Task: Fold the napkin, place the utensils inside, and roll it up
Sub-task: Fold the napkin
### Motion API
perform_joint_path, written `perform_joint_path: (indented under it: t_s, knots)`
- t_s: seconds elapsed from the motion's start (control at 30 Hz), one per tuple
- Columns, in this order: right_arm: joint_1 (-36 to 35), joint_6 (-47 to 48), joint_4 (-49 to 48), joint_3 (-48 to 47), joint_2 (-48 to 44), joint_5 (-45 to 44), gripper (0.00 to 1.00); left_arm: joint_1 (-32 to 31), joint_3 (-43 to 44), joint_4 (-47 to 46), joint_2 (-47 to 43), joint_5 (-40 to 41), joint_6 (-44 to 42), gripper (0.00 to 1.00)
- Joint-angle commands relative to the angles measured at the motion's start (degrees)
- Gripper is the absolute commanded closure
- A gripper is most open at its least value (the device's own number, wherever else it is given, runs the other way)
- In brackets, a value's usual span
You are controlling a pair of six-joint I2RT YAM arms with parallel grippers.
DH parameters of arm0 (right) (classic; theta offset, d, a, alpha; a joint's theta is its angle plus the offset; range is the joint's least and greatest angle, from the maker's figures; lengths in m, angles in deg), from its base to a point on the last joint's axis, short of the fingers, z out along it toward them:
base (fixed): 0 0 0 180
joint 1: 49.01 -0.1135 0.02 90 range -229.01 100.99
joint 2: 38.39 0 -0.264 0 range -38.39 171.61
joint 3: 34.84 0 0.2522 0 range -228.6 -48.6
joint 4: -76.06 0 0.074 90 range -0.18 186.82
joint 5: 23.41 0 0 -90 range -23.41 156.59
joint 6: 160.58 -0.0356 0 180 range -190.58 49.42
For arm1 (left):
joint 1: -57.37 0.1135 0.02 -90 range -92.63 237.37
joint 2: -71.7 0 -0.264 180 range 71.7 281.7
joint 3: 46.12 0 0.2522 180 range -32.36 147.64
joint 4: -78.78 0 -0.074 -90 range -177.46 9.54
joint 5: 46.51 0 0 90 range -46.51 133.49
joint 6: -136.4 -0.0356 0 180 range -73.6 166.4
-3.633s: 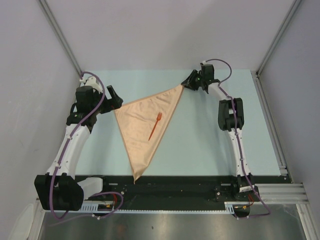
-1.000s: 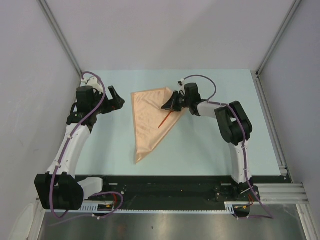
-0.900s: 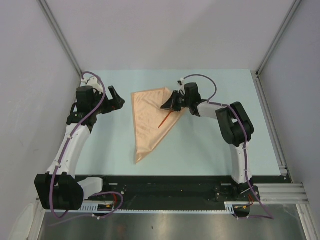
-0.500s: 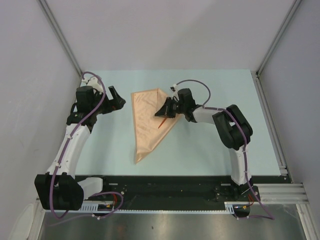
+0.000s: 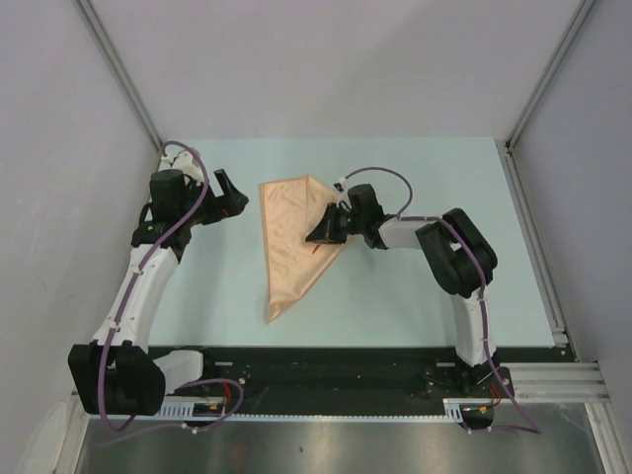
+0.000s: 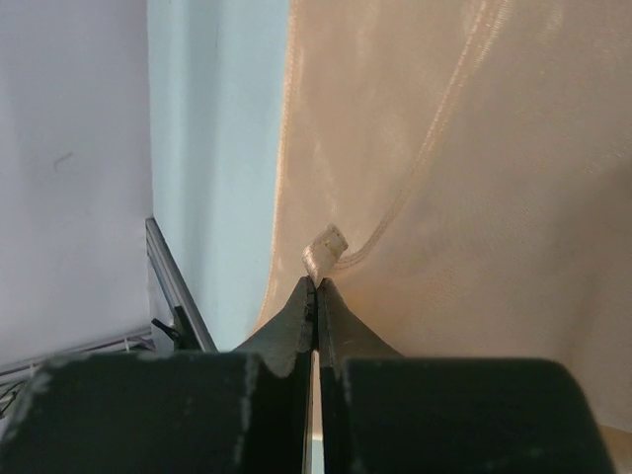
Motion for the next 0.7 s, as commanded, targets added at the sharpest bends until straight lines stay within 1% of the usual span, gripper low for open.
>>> perform_joint_path:
  t_s: [0.0, 0.53, 0.6, 0.63, 0.67]
  knots:
    - [-0.40, 1.84, -0.70, 1.70, -2.27, -0.23, 1.00, 0.47, -0.03, -2.19, -1.55, -1.60, 0.82, 0.00]
    - [-1.02, 3.95, -0.61, 6.18, -4.65, -0.31, 1.00, 0.47, -0.47, -2.89, -1.20, -2.83, 1.52, 0.00]
    - [-1.37, 5.34, 0.18, 6.18, -5.18, -0.23, 0.95, 0.47, -0.47, -2.80, -0.93, -3.01, 1.61, 0.00]
    - [-1.63, 6.05, 1.22, 6.10, -5.53, -0.31, 0.90, 0.47, -0.47, -2.80, -0.85, -3.10, 1.61, 0.00]
    - [-1.72, 6.84, 1.84, 5.92, -5.79, -0.40, 0.74, 0.47, -0.47, -2.80, -0.93, -3.01, 1.61, 0.00]
